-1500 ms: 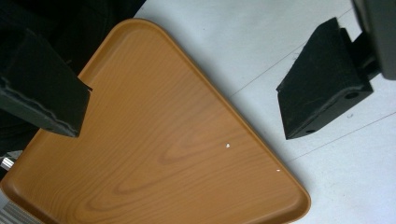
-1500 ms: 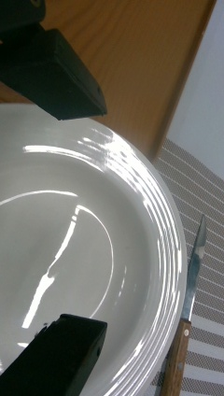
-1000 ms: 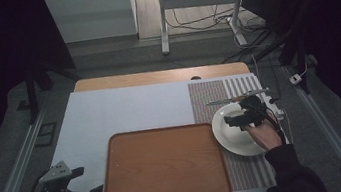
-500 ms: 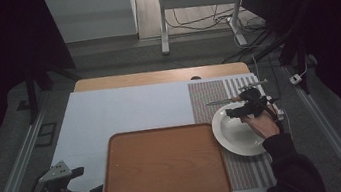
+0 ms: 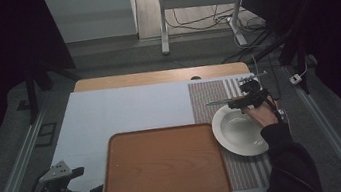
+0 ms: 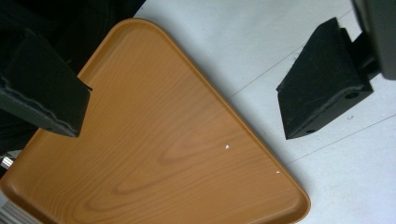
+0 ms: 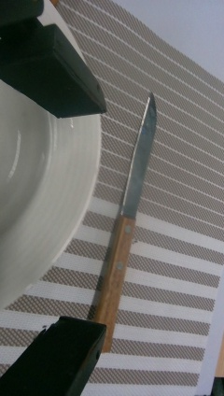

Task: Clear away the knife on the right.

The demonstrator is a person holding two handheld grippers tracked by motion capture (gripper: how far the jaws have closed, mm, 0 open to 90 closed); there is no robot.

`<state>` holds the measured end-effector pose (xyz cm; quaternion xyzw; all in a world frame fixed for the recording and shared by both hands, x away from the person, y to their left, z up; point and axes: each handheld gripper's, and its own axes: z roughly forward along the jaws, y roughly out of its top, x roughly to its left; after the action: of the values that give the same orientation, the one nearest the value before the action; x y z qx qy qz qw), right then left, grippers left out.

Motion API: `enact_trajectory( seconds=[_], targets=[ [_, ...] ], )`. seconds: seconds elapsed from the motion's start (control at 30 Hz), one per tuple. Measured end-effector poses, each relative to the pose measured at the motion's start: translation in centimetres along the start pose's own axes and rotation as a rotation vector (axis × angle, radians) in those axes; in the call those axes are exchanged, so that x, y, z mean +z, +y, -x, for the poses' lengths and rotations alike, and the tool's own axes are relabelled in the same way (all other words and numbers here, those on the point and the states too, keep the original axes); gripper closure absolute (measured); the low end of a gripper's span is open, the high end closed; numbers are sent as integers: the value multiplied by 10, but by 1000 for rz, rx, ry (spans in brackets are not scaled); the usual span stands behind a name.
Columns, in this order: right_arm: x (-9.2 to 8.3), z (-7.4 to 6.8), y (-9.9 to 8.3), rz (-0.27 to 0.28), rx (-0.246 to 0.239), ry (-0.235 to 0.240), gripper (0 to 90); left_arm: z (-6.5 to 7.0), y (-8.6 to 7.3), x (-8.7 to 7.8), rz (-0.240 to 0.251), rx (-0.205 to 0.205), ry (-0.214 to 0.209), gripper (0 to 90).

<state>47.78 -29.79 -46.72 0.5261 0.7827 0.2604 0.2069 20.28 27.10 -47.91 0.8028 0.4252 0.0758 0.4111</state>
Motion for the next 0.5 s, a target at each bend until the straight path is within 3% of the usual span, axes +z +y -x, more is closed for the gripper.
enact_trajectory(
  seconds=[0.5],
  targets=[
    [24, 20, 17, -22, 9, -56, 0, 0, 0, 0, -4, -2, 1, 24]
  ],
)
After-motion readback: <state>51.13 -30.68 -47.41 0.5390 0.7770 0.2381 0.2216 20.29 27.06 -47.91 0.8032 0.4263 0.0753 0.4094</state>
